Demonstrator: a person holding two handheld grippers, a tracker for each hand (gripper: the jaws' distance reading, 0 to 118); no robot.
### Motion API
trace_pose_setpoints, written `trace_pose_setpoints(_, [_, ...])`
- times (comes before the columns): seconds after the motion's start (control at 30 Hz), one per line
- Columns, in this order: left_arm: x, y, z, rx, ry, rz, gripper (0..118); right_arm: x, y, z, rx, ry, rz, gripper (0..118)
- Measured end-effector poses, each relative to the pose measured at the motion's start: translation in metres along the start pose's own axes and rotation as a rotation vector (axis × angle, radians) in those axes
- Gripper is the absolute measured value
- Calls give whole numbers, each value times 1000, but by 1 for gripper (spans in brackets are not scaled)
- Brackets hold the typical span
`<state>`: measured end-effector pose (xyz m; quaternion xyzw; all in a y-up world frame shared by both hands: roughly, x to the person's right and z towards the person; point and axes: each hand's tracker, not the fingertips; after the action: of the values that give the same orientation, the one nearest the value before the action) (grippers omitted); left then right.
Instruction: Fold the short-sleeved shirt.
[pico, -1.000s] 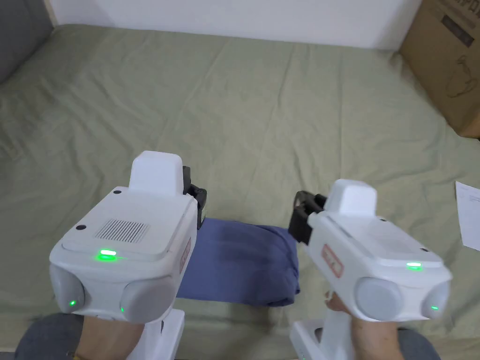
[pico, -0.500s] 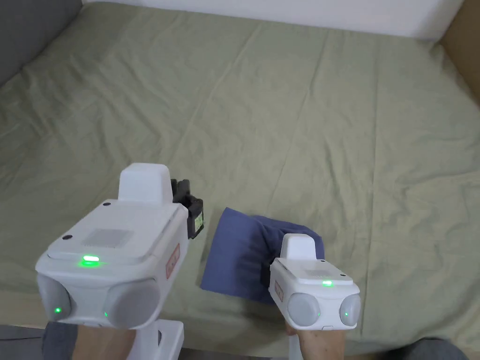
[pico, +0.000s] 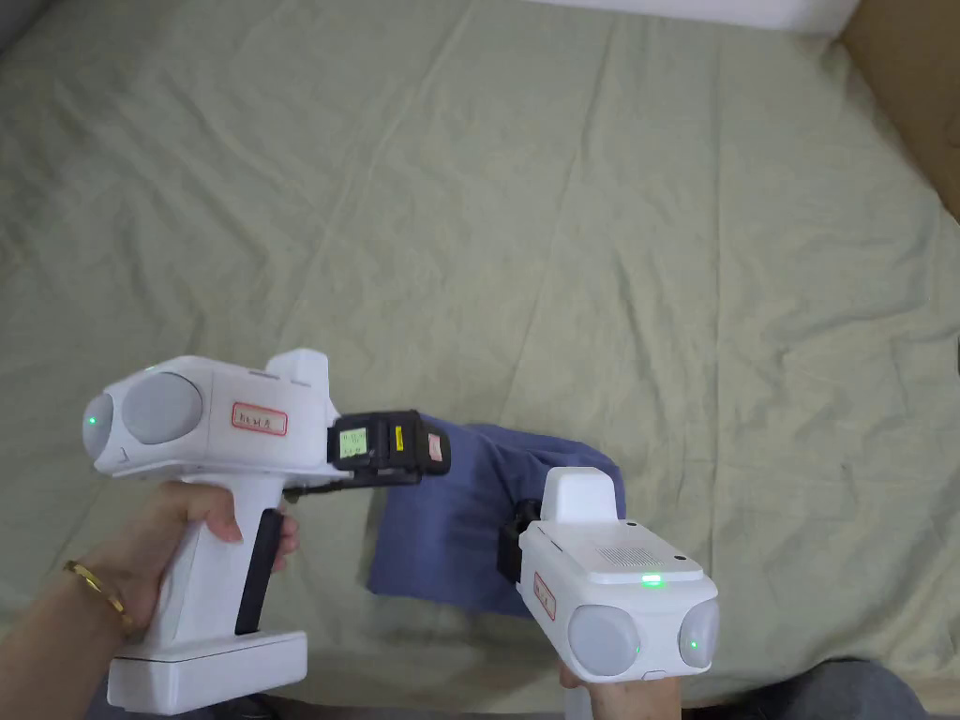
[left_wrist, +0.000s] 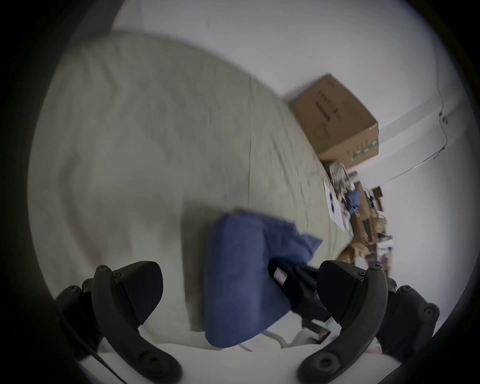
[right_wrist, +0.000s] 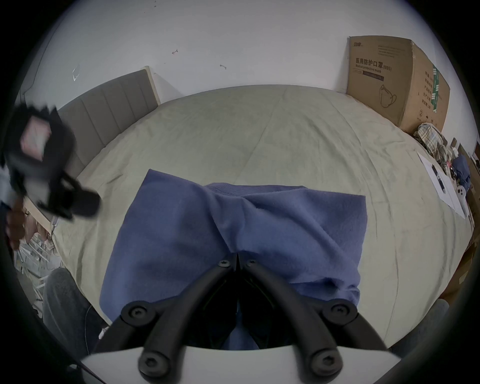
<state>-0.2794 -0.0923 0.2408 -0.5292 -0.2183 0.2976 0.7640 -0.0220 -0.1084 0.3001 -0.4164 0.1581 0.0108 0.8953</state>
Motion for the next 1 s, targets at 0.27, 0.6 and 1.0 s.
trace_pose_setpoints(0.27, [-32, 2, -49, -84, -105, 37, 115, 15, 1, -9, -13, 23, -20, 0])
trace_pose_setpoints(0.6, [3, 15, -51, -136, 36, 2, 27, 77, 55, 78, 217, -42, -138, 0])
trace_pose_setpoints(1.0, [-9, 60, 73, -82, 313, -71, 25, 107, 75, 144, 366, -53, -169, 0])
